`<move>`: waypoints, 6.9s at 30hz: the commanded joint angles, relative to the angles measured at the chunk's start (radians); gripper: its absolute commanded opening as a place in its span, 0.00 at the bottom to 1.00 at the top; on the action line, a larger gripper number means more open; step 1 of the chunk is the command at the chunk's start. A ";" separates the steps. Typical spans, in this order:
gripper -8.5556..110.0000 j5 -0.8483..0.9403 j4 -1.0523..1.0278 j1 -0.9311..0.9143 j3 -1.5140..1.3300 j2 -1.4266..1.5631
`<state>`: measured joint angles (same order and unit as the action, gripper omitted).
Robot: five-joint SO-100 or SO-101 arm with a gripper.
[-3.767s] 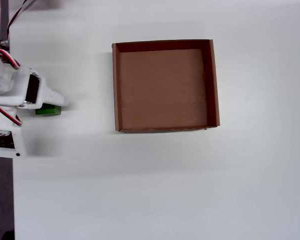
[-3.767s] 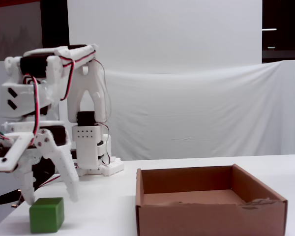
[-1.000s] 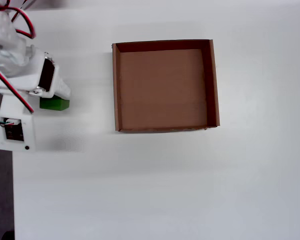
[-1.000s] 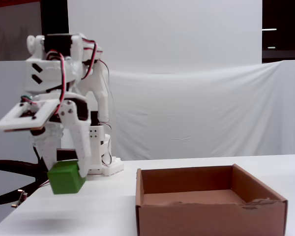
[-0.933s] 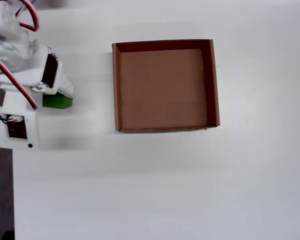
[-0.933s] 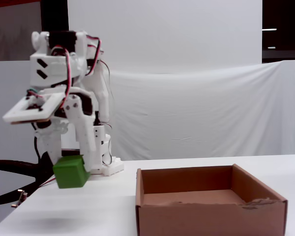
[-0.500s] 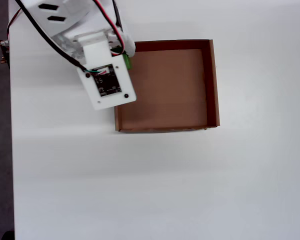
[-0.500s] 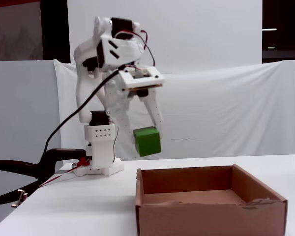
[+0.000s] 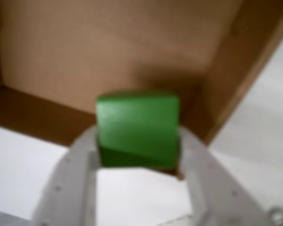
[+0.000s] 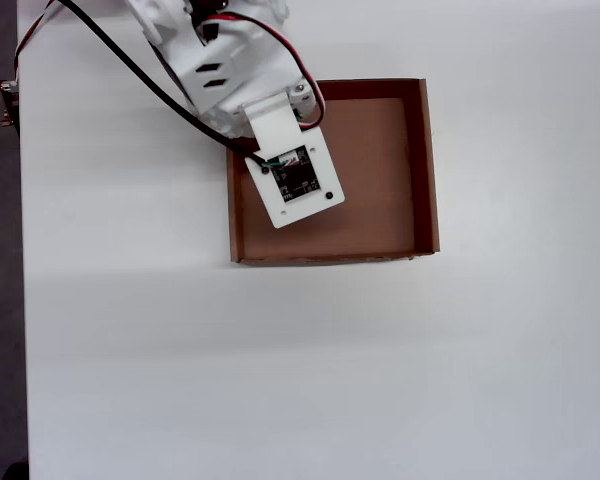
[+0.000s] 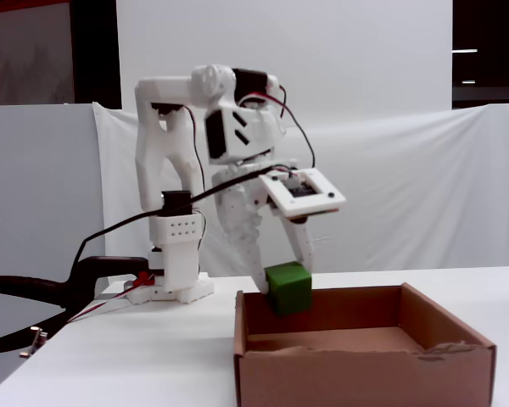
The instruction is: Grasp a green cube and put it in a box.
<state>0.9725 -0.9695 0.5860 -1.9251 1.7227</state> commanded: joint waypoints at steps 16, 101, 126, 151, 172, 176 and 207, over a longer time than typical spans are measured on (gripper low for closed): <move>0.18 0.006 0.160 -0.023 -0.081 -0.072; 0.30 -0.216 -0.247 -0.874 -1.048 1.462; 0.30 -0.216 -0.247 -0.874 -1.048 1.462; 0.30 -0.216 -0.247 -0.874 -1.048 1.462; 0.30 -0.216 -0.247 -0.874 -1.048 1.462; 0.30 -0.216 -0.247 -0.874 -1.048 1.462; 0.30 -0.216 -0.247 -0.874 -1.048 1.462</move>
<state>0.7593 -1.2210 -0.2930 -2.9775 3.1799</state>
